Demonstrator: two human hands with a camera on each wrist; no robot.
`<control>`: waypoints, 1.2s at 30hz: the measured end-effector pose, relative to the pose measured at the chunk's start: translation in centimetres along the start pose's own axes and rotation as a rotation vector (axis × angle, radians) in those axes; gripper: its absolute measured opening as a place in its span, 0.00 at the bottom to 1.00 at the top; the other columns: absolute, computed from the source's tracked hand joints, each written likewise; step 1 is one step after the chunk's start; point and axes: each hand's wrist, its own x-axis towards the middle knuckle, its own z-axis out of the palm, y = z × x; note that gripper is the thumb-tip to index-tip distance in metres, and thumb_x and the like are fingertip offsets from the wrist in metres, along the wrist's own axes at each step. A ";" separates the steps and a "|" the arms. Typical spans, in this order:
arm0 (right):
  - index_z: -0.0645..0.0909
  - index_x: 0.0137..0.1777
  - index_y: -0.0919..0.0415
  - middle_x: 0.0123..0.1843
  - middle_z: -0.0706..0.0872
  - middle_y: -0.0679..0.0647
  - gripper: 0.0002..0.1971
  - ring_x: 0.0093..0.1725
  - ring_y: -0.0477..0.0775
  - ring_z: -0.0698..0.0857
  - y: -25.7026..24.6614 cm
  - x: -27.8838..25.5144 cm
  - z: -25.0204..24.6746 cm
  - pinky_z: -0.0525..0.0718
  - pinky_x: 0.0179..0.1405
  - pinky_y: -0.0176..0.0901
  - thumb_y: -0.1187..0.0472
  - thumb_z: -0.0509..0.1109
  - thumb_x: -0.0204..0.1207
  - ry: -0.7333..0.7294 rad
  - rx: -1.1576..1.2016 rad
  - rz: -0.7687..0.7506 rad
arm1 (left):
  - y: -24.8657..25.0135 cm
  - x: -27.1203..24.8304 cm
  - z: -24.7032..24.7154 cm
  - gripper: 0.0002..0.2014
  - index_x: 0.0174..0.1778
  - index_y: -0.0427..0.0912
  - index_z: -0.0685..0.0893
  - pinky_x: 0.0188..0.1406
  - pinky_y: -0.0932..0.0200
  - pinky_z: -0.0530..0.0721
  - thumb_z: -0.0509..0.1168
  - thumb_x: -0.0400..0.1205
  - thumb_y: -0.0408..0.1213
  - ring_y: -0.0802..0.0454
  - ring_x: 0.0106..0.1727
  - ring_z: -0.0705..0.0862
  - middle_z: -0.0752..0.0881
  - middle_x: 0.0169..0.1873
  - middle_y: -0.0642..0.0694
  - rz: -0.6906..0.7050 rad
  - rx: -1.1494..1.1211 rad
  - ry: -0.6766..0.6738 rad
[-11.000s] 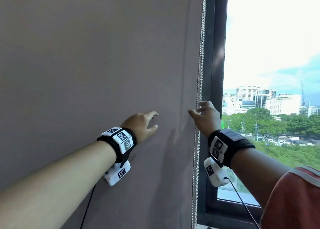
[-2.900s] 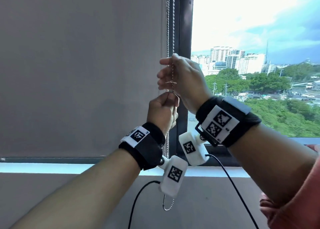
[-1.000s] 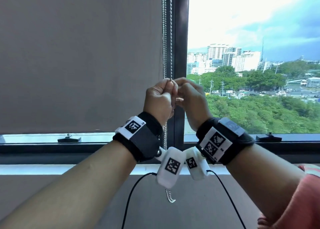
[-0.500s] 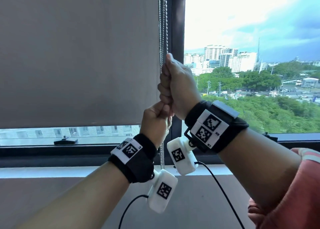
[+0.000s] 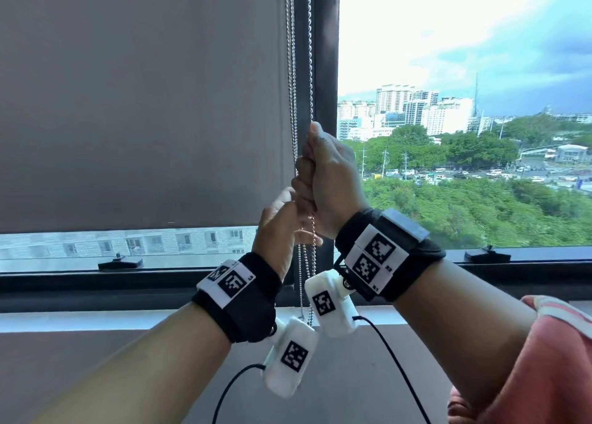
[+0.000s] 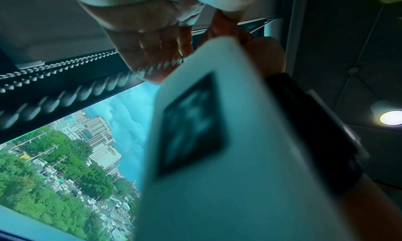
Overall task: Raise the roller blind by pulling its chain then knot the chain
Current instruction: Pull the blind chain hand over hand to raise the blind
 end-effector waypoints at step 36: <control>0.81 0.41 0.64 0.36 0.82 0.56 0.12 0.35 0.49 0.80 2.2 0.0 -3.2 0.78 0.34 0.41 0.66 0.55 0.65 0.000 -0.203 -0.108 | 2.1 2.3 1.1 0.17 0.32 0.40 0.72 0.11 0.76 0.64 0.49 0.86 0.25 0.65 0.11 0.66 0.70 0.16 0.54 0.044 -0.105 0.102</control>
